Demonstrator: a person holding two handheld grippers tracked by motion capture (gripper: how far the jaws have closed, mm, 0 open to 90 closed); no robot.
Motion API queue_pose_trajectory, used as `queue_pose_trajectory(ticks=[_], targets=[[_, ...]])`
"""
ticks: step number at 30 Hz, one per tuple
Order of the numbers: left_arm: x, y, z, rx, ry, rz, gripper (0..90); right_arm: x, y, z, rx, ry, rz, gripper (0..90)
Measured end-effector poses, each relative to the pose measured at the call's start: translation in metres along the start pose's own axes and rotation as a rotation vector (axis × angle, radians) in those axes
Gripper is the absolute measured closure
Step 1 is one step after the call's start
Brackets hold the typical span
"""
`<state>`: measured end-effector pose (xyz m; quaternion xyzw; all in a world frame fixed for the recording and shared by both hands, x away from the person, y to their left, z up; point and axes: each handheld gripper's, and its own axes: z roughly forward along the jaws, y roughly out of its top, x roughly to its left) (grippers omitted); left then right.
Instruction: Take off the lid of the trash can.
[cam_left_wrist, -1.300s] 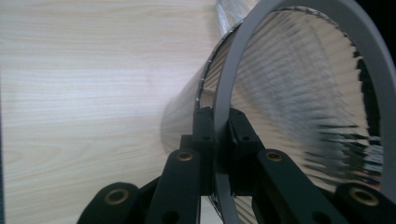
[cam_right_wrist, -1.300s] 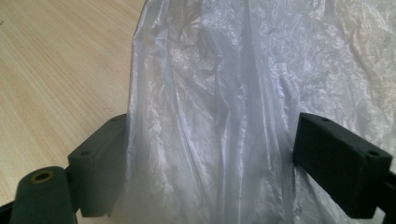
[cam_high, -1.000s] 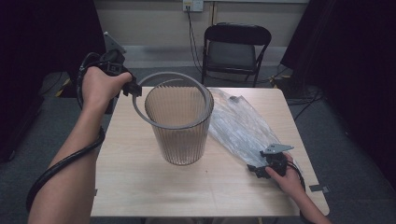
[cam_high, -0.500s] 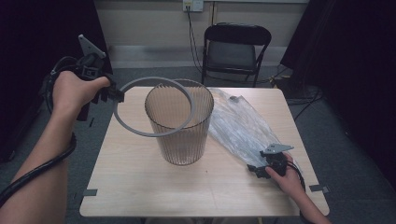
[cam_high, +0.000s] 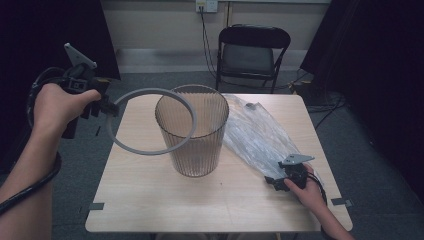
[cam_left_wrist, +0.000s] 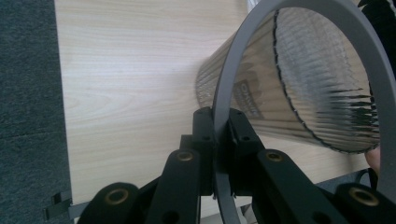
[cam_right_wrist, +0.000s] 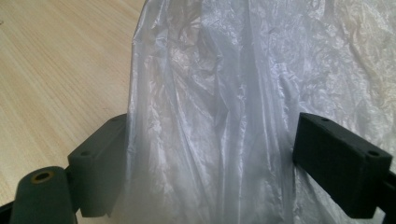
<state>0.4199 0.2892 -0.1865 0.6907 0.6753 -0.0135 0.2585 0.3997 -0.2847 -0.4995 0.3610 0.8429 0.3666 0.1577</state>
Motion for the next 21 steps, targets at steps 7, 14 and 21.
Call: queue_pose_trajectory(ticks=[7, 14, 21], targets=[[0.014, -0.009, -0.005, 0.01, 0.01, -0.002, 84.0, 0.0, 0.0, 0.0, 0.0, 0.0, -0.001, 13.4], [0.025, -0.018, -0.013, 0.024, 0.001, -0.015, 83.9, 0.0, 0.0, 0.0, 0.0, 0.0, 0.0, 13.4], [0.036, -0.027, -0.015, 0.041, 0.001, -0.004, 84.0, 0.0, 0.0, 0.0, 0.0, 0.0, 0.0, 13.4]])
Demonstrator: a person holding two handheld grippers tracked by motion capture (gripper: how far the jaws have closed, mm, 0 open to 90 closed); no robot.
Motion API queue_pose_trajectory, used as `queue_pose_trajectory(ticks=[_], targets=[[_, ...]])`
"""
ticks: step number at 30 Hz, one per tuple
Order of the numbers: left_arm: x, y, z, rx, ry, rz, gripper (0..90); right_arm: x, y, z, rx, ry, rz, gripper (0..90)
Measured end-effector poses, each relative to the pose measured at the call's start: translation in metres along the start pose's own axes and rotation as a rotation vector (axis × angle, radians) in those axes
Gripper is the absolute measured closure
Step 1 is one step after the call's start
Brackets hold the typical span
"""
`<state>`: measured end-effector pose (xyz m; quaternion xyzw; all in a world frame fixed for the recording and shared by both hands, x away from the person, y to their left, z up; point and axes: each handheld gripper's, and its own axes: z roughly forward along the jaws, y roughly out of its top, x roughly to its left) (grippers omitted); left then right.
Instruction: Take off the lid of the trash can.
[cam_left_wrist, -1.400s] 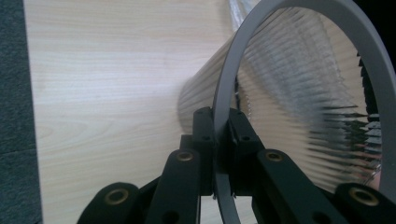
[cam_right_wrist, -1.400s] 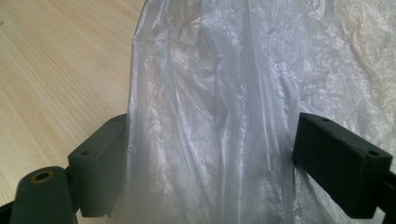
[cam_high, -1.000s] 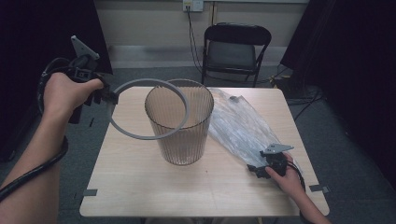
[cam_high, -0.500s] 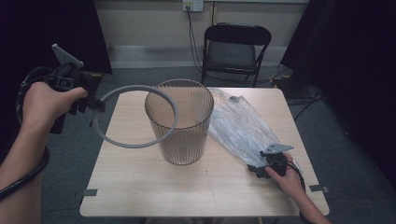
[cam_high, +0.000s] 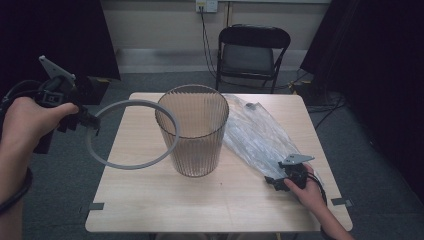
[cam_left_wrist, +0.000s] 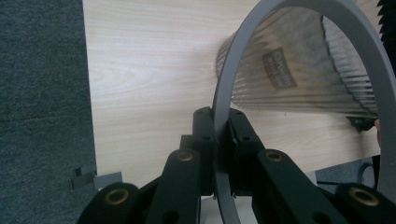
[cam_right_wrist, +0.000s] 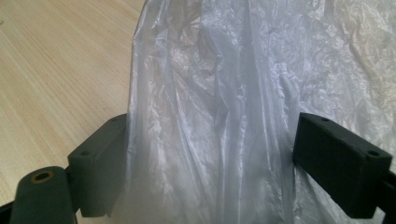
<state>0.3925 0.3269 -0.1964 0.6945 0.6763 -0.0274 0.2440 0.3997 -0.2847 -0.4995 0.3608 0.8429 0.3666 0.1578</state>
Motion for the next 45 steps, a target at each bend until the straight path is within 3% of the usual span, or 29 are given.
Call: queue_pose_trajectory(ticks=[6, 7, 8, 16, 17, 18, 19, 21, 23, 33, 40, 45], targets=[[0.009, -0.008, 0.0, -0.016, -0.008, -0.027, 84.0, 0.0, 0.0, 0.0, 0.0, -0.001, 0.001, 13.4], [0.012, -0.009, -0.001, -0.004, -0.01, -0.012, 84.0, 0.0, 0.0, 0.0, 0.001, -0.001, 0.003, 13.4], [0.013, -0.01, -0.001, -0.007, -0.017, -0.028, 84.0, 0.0, 0.0, 0.0, 0.001, -0.001, 0.003, 13.4], [0.028, -0.023, -0.004, -0.027, -0.034, -0.027, 84.0, 0.0, 0.0, 0.0, -0.001, -0.003, 0.0, 13.4], [0.029, -0.026, -0.003, -0.041, -0.039, -0.05, 84.0, 0.0, 0.0, 0.0, 0.0, -0.003, 0.003, 13.4], [0.032, -0.027, -0.004, -0.032, -0.04, -0.032, 84.0, 0.0, 0.0, 0.0, -0.001, -0.003, 0.001, 13.4], [0.033, -0.029, -0.003, -0.041, -0.041, -0.051, 84.0, 0.0, 0.0, 0.0, 0.0, -0.003, 0.003, 13.4], [0.038, -0.032, -0.001, -0.036, -0.022, -0.039, 84.0, 0.0, 0.0, 0.0, -0.001, -0.003, 0.001, 13.4], [0.041, -0.035, 0.002, -0.033, -0.029, -0.039, 84.0, 0.0, 0.0, 0.0, -0.001, -0.003, 0.001, 13.4], [0.046, -0.046, 0.034, 0.002, -0.019, -0.018, 84.0, 0.0, 0.0, 0.0, -0.002, -0.005, 0.001, 13.4], [0.041, -0.052, 0.062, 0.027, 0.031, 0.024, 84.0, 0.001, 0.0, 0.0, -0.001, -0.005, 0.004, 13.4], [0.038, -0.056, 0.078, 0.042, 0.042, 0.043, 84.0, 0.001, 0.0, 0.0, -0.001, -0.007, 0.005, 13.4]])
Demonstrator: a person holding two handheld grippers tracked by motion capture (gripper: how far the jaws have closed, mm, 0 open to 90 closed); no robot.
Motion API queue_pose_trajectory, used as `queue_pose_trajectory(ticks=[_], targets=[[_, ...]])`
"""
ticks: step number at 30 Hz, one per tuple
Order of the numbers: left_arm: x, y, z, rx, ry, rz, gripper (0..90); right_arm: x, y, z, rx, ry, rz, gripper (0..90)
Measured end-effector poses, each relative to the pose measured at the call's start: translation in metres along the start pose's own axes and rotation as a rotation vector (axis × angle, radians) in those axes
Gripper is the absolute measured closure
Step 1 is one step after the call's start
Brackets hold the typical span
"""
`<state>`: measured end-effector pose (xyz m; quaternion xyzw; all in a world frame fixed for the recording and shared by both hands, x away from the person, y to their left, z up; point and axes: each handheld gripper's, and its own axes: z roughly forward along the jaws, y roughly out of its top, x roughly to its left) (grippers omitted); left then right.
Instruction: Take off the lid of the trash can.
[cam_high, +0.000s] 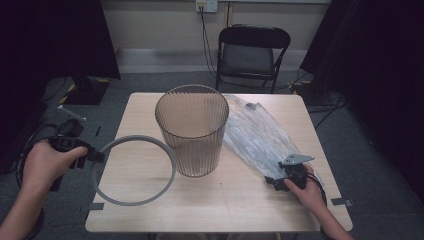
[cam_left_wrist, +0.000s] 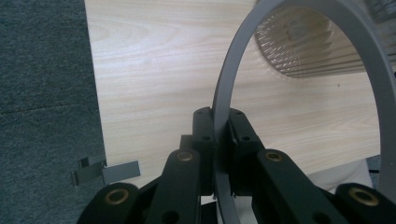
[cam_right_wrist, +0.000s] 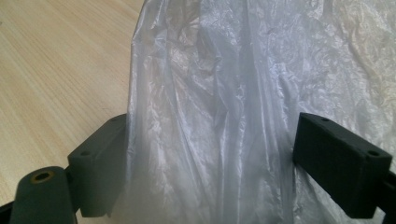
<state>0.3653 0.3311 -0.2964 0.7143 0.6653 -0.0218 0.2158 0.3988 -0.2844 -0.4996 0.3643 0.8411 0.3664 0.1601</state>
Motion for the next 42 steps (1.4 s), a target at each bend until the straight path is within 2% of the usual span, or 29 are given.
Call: queue_pose_trajectory(ticks=[3, 7, 15, 17, 21, 22, 24, 26, 28, 36, 38, 42], targets=[[-0.001, -0.002, 0.009, 0.002, 0.016, 0.006, 83.9, 0.0, 0.0, 0.0, 0.001, -0.002, 0.003, 13.4], [0.002, -0.004, 0.021, 0.015, -0.006, 0.004, 84.0, 0.0, 0.0, 0.0, 0.002, -0.001, 0.002, 13.4], [0.008, -0.01, 0.038, 0.017, 0.0, 0.005, 84.0, 0.0, 0.0, 0.0, 0.002, -0.001, 0.002, 13.4], [0.009, -0.012, 0.043, 0.015, 0.004, -0.008, 83.9, 0.0, 0.0, 0.0, 0.002, -0.001, 0.001, 13.4], [0.013, -0.014, 0.052, 0.027, -0.004, 0.003, 83.9, 0.0, 0.0, 0.0, 0.002, -0.001, 0.001, 13.4], [0.013, -0.015, 0.055, 0.021, -0.003, -0.008, 84.0, 0.0, 0.0, 0.0, 0.002, -0.001, 0.002, 13.4], [0.014, -0.016, 0.06, 0.017, 0.007, -0.003, 83.9, 0.0, 0.0, 0.0, 0.002, -0.001, 0.001, 13.4], [0.015, -0.017, 0.064, 0.026, -0.003, -0.012, 83.9, 0.0, 0.0, 0.0, 0.002, -0.001, 0.002, 13.4], [0.017, -0.018, 0.068, 0.035, -0.002, -0.002, 83.9, 0.0, 0.0, 0.0, 0.002, -0.001, 0.002, 13.4], [0.022, -0.025, 0.088, 0.039, 0.0, -0.028, 83.9, 0.0, 0.0, 0.0, 0.002, -0.001, 0.001, 13.4], [0.024, -0.026, 0.092, 0.04, -0.001, -0.021, 83.8, 0.0, 0.0, 0.0, 0.002, -0.001, 0.001, 13.4], [0.027, -0.029, 0.098, 0.041, 0.018, -0.017, 83.7, 0.0, 0.0, 0.0, 0.002, -0.001, 0.001, 13.4]])
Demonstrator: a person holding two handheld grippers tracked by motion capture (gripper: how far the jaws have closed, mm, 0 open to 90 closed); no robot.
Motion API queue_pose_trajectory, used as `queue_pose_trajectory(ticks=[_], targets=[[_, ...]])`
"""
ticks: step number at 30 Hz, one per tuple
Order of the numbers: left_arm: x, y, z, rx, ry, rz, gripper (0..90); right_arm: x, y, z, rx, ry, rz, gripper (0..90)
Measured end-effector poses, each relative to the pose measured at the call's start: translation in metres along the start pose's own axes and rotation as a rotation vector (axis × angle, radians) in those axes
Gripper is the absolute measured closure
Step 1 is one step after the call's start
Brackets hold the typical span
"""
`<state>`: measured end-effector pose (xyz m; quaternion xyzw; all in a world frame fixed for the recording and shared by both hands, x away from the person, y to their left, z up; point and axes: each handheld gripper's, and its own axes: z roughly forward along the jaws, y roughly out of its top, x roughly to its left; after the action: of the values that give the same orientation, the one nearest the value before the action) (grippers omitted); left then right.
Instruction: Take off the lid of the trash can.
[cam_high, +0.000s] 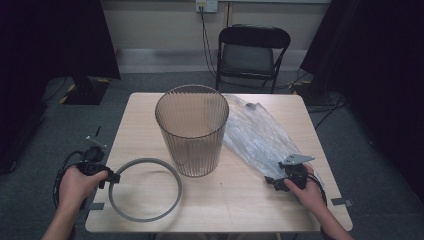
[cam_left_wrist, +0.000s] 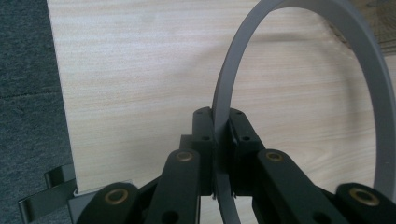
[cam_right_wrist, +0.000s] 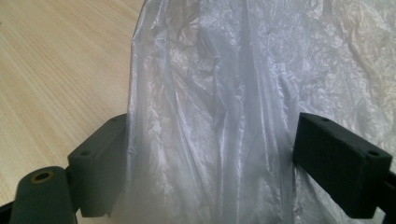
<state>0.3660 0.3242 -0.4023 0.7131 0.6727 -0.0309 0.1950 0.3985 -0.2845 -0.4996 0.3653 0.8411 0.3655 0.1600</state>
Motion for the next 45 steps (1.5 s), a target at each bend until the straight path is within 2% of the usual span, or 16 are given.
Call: queue_pose_trajectory(ticks=[7, 8, 12, 15, 20, 23, 30, 32, 35, 37, 39, 41, 42, 43, 44, 45], targets=[[0.004, -0.003, 0.011, -0.006, 0.017, 0.003, 83.3, 0.0, 0.0, 0.0, 0.0, 0.0, 0.0, 13.4], [0.004, -0.003, 0.014, -0.008, 0.018, -0.009, 83.1, 0.0, 0.0, 0.0, 0.0, 0.0, 0.0, 13.4], [0.006, -0.005, 0.021, -0.004, 0.018, -0.011, 83.4, 0.0, 0.0, 0.0, 0.0, 0.0, 0.0, 13.4], [0.007, -0.007, 0.026, -0.006, 0.015, 0.001, 83.5, 0.0, 0.0, 0.0, 0.0, 0.0, 0.0, 13.4], [0.011, -0.01, 0.033, -0.001, 0.045, 0.027, 82.1, 0.0, 0.0, 0.0, 0.0, -0.001, 0.0, 13.4], [0.012, -0.011, 0.036, -0.002, 0.056, 0.023, 81.7, 0.0, 0.0, 0.0, 0.0, -0.001, 0.0, 13.4], [0.014, -0.011, 0.04, -0.003, 0.072, 0.053, 76.2, 0.0, 0.0, 0.0, 0.0, -0.001, 0.001, 13.4], [0.013, -0.011, 0.042, -0.009, 0.081, 0.064, 69.9, 0.0, 0.0, 0.0, 0.0, -0.001, 0.001, 13.4], [0.009, -0.009, 0.043, -0.018, 0.081, 0.111, 53.8, 0.0, 0.0, 0.0, 0.0, -0.001, 0.001, 13.4], [0.006, -0.007, 0.043, -0.057, 0.074, 0.147, 40.6, 0.0, 0.0, 0.0, 0.0, -0.001, 0.001, 13.4], [0.004, -0.005, 0.042, -0.051, 0.077, 0.155, 28.6, 0.0, 0.0, 0.0, 0.0, -0.001, 0.001, 13.4], [0.002, -0.004, 0.041, -0.022, 0.095, 0.159, 21.8, 0.0, 0.0, 0.0, 0.001, -0.001, 0.003, 13.4], [0.001, -0.004, 0.04, -0.014, 0.089, 0.193, 18.7, 0.0, 0.0, 0.0, 0.0, -0.001, 0.003, 13.4], [0.001, -0.003, 0.04, -0.021, 0.086, 0.211, 18.4, 0.0, 0.001, 0.0, 0.004, -0.001, 0.008, 13.6], [-0.001, -0.003, 0.039, -0.038, 0.09, 0.199, 18.6, 0.0, 0.002, -0.001, 0.018, -0.003, 0.009, 13.8], [-0.001, -0.002, 0.039, -0.041, 0.091, 0.21, 18.6, 0.001, 0.003, -0.002, 0.039, -0.007, 0.017, 14.3]])
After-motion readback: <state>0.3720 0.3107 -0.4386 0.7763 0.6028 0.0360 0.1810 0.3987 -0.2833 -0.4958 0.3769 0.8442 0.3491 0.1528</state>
